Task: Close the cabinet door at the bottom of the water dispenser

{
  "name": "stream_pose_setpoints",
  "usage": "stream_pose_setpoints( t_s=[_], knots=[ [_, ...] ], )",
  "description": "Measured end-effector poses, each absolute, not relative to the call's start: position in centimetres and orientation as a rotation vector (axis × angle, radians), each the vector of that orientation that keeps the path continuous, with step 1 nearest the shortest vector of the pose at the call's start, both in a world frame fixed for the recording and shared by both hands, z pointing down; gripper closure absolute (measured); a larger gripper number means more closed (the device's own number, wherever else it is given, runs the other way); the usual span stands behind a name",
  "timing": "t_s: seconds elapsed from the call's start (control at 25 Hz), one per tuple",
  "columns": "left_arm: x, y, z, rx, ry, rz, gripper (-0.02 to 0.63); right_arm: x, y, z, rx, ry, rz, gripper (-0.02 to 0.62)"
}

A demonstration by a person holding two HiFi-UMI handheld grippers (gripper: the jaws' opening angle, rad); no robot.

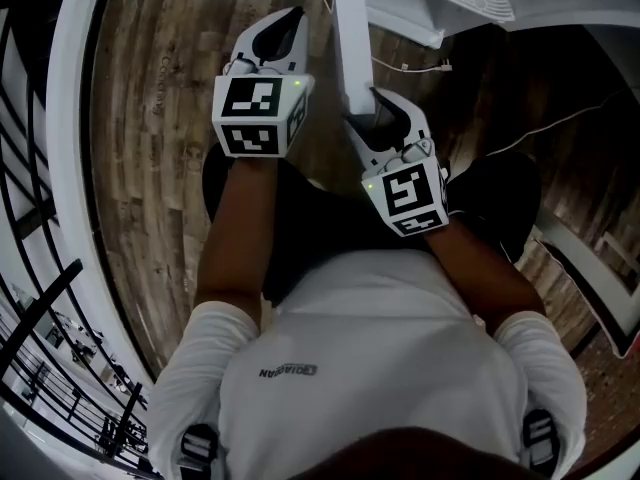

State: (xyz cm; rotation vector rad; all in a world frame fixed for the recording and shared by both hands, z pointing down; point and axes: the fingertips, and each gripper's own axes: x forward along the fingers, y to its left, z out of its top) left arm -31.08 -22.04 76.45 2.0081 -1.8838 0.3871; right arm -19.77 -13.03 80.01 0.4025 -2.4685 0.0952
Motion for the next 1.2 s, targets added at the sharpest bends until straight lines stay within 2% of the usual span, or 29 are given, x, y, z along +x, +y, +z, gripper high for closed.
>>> stream_pose_setpoints(
  t_s=[0.44,1.2],
  knots=[
    [-30.6,-21.9,77.0,2.054,-1.882,0.357,0.611,-18.0,-14.6,80.5,0.571,-2.439,0.060,0.399],
    [-24.1,-23.8,77.5,2.252,-1.708,0.406,0.611,-10.2,-21.2,81.2,0.876,-2.359,0.235,0.400]
  ],
)
